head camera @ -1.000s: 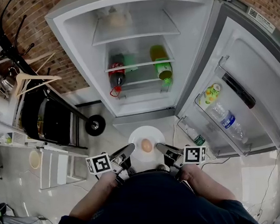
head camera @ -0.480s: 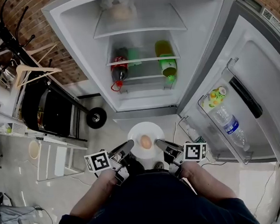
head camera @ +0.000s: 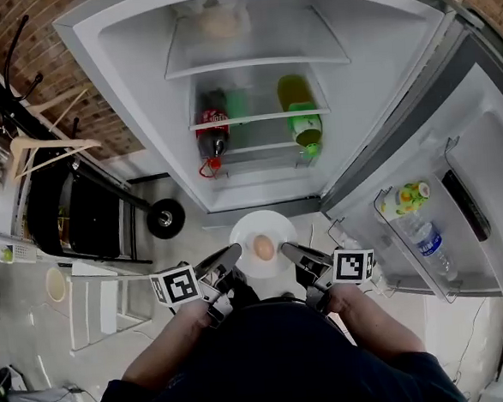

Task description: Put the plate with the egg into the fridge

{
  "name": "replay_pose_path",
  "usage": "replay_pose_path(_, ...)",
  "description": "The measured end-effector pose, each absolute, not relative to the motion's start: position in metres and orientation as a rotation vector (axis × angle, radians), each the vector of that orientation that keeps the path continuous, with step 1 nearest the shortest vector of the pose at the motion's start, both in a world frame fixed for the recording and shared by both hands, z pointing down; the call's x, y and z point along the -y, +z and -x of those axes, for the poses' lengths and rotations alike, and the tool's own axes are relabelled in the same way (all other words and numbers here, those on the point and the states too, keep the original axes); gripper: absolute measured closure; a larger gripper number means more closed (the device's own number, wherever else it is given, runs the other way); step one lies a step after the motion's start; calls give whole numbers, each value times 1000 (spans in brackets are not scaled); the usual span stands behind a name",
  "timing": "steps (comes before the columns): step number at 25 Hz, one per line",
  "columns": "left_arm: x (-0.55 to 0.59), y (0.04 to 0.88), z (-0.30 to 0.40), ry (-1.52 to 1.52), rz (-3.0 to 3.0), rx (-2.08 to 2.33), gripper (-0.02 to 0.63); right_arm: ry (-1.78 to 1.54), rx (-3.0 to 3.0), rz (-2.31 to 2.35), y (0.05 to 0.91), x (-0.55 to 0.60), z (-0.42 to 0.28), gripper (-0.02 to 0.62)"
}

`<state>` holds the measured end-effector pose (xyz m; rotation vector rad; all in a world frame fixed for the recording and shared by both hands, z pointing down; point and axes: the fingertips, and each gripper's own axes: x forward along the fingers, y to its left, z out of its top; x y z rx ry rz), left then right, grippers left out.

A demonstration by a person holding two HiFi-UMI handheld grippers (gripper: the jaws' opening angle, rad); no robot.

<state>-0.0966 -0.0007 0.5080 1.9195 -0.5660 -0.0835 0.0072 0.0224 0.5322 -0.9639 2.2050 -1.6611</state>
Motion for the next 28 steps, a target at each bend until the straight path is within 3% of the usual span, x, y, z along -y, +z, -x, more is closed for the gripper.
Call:
replay_pose_path(14, 94, 498, 97, -67, -1939, 483, 589, -1601, -2154, 1103, 519, 66, -7, 566)
replay_pose_path(28, 143, 489, 82, -201, -1894, 675, 589, -1567, -2165, 1089, 509, 117, -25, 563)
